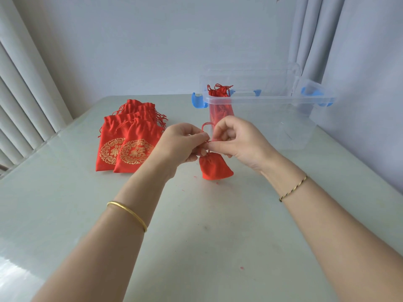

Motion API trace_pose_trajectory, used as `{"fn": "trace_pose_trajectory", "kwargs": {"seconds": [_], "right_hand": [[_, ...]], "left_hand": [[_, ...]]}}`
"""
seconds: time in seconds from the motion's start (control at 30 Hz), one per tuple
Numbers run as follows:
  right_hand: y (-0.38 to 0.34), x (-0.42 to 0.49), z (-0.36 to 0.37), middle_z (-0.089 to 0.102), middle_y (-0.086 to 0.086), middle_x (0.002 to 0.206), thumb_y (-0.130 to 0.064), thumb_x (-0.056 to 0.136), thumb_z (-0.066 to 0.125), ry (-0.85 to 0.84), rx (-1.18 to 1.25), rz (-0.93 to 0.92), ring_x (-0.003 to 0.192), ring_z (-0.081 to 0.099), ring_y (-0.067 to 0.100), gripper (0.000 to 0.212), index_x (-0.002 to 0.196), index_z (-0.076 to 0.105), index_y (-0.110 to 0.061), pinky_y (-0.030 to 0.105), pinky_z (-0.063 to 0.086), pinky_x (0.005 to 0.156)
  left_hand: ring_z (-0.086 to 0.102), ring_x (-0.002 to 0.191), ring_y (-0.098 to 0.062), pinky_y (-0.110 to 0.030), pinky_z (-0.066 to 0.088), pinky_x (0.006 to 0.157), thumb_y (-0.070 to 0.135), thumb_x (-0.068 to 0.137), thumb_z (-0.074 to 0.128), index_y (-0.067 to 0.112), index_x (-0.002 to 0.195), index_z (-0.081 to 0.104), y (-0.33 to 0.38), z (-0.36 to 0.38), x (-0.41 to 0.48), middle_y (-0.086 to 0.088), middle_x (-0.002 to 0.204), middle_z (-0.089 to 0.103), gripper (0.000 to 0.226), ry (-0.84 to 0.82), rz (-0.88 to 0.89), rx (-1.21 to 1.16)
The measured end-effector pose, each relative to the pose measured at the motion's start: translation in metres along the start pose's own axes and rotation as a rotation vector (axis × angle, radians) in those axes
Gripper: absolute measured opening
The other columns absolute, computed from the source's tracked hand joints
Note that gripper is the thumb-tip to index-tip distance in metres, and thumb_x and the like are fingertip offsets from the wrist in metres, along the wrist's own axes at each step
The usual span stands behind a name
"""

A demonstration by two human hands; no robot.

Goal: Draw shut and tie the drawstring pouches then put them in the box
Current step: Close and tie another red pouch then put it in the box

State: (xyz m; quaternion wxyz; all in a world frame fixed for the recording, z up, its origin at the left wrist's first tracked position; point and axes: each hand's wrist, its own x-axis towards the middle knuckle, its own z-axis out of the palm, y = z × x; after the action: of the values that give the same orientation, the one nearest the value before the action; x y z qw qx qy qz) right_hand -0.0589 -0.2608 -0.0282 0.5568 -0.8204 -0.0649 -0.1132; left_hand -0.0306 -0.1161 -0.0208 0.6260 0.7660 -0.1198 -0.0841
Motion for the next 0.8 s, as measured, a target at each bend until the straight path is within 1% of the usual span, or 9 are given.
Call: {"fn": "trace_pose_trajectory", "kwargs": {"seconds": [0.1, 0.2, 0.3, 0.43, 0.47, 0.53, 0.67, 0.73, 0.8], "right_hand": [[0.003, 0.002, 0.003, 0.053, 0.014, 0.073, -0.005, 0.071, 0.076, 0.038, -0.085, -0.095, 0.064, 0.049, 0.014, 0.026, 0.073, 0.056, -0.022, 0.031, 0.044, 0.065], [0.004, 0.001, 0.005, 0.049, 0.007, 0.067, -0.004, 0.072, 0.074, 0.067, -0.166, -0.14, 0.053, 0.04, 0.002, 0.018, 0.076, 0.062, -0.016, 0.017, 0.037, 0.057], [0.003, 0.0, 0.007, 0.049, -0.001, 0.065, -0.005, 0.073, 0.072, 0.108, -0.265, -0.201, 0.051, 0.042, 0.002, 0.011, 0.079, 0.065, -0.012, 0.011, 0.034, 0.052], [0.004, -0.001, 0.01, 0.052, -0.003, 0.072, -0.008, 0.076, 0.068, 0.162, -0.46, -0.342, 0.063, 0.051, 0.012, 0.006, 0.08, 0.068, -0.012, 0.024, 0.044, 0.061], [0.005, -0.001, 0.01, 0.054, 0.001, 0.073, -0.009, 0.076, 0.067, 0.165, -0.501, -0.364, 0.064, 0.052, 0.015, 0.005, 0.079, 0.068, -0.012, 0.03, 0.046, 0.062], [0.006, -0.001, 0.01, 0.053, 0.002, 0.073, -0.011, 0.078, 0.065, 0.167, -0.528, -0.36, 0.064, 0.052, 0.014, 0.004, 0.079, 0.068, -0.013, 0.032, 0.046, 0.061], [0.004, 0.001, 0.007, 0.049, -0.008, 0.062, -0.009, 0.081, 0.066, 0.111, -0.257, -0.137, 0.049, 0.044, -0.001, 0.004, 0.078, 0.069, -0.01, 0.012, 0.033, 0.053], [0.003, 0.0, 0.005, 0.05, -0.005, 0.058, -0.006, 0.083, 0.064, 0.068, 0.005, 0.026, 0.041, 0.04, -0.001, 0.01, 0.074, 0.066, -0.011, 0.012, 0.03, 0.046], [0.004, 0.0, 0.005, 0.045, -0.005, 0.054, -0.005, 0.084, 0.061, 0.017, 0.235, 0.176, 0.039, 0.035, 0.001, 0.015, 0.072, 0.063, -0.012, 0.015, 0.026, 0.042]], "left_hand": [[0.055, 0.045, -0.004, -0.019, 0.045, 0.054, 0.012, 0.088, 0.06, 0.009, 0.079, 0.061, 0.0, 0.001, 0.001, -0.004, 0.058, 0.061, 0.009, 0.044, -0.011, 0.002], [0.056, 0.045, -0.004, -0.02, 0.048, 0.056, 0.011, 0.089, 0.059, 0.008, 0.081, 0.061, -0.001, 0.001, 0.001, -0.003, 0.057, 0.061, 0.008, 0.059, -0.027, -0.019], [0.057, 0.046, -0.004, -0.017, 0.049, 0.052, 0.01, 0.089, 0.058, 0.007, 0.08, 0.062, -0.001, 0.0, 0.001, -0.002, 0.054, 0.062, 0.009, 0.065, -0.038, -0.049], [0.058, 0.048, -0.006, -0.016, 0.048, 0.048, 0.009, 0.088, 0.059, 0.006, 0.078, 0.061, -0.001, -0.002, 0.002, -0.003, 0.055, 0.063, 0.011, 0.071, -0.044, -0.086], [0.059, 0.049, -0.006, -0.016, 0.048, 0.048, 0.008, 0.088, 0.058, 0.006, 0.079, 0.061, 0.0, -0.003, 0.002, -0.004, 0.057, 0.064, 0.01, 0.065, -0.048, -0.104], [0.06, 0.056, -0.009, -0.016, 0.048, 0.051, 0.006, 0.087, 0.058, 0.005, 0.088, 0.06, 0.002, -0.005, 0.002, -0.007, 0.067, 0.064, 0.002, 0.013, -0.05, -0.132], [0.062, 0.076, -0.017, -0.021, 0.055, 0.068, -0.009, 0.079, 0.062, 0.008, 0.107, 0.053, 0.006, -0.01, 0.001, -0.011, 0.097, 0.057, 0.034, -0.027, -0.007, -0.104], [0.062, 0.082, -0.02, -0.031, 0.056, 0.078, -0.008, 0.077, 0.064, 0.015, 0.101, 0.052, 0.007, -0.009, -0.002, -0.011, 0.104, 0.056, 0.035, 0.025, 0.066, 0.003], [0.062, 0.078, -0.018, -0.038, 0.053, 0.081, -0.004, 0.078, 0.064, 0.021, 0.091, 0.05, 0.007, -0.007, -0.005, -0.009, 0.106, 0.058, 0.032, 0.074, 0.147, 0.091]]}}
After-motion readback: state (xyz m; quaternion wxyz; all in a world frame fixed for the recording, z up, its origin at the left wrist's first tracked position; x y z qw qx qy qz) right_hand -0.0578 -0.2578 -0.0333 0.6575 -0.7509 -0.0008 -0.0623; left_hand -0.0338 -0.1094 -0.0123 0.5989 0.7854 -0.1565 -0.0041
